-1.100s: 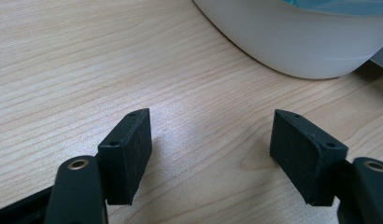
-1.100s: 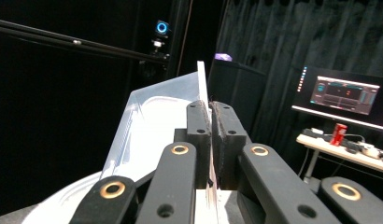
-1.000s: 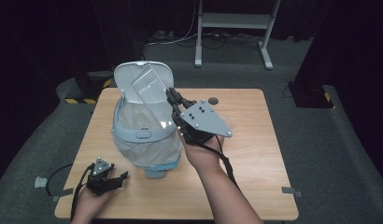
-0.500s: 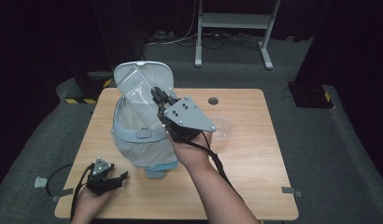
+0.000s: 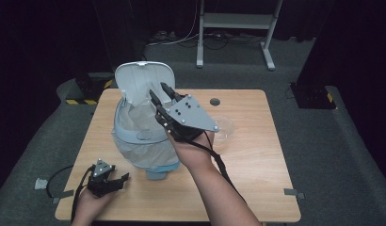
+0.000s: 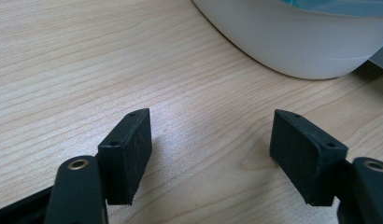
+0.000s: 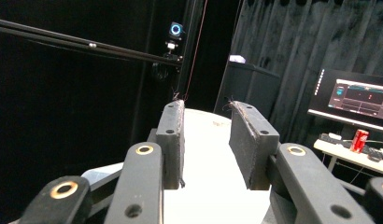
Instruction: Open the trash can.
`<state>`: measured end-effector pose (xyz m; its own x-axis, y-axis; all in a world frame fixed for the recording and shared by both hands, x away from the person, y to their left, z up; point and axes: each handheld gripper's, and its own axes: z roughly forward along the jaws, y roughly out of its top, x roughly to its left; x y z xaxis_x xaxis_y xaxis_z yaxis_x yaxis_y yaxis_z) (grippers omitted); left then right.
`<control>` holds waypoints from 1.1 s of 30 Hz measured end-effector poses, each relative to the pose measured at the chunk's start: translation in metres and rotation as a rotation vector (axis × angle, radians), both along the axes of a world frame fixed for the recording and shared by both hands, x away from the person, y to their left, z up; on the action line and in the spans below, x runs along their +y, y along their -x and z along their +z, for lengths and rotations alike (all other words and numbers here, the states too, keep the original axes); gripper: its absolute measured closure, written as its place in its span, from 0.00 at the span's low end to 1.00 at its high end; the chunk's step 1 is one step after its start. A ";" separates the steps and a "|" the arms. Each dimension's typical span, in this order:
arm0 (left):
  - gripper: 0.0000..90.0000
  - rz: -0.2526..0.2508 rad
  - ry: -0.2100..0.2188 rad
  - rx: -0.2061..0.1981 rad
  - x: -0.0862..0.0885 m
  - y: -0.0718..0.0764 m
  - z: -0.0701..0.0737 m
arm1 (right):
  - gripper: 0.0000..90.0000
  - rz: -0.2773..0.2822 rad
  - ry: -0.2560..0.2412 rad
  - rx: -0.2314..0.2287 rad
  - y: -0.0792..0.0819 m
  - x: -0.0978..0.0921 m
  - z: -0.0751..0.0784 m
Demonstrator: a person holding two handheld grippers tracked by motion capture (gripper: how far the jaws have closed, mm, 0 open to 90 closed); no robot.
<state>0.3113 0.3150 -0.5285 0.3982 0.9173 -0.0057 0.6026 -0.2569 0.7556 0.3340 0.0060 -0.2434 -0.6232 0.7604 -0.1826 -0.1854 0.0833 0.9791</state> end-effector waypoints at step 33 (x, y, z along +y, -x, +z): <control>0.33 0.000 -0.003 -0.001 0.000 0.000 0.000 | 0.96 0.062 -0.035 0.011 0.032 -0.009 -0.042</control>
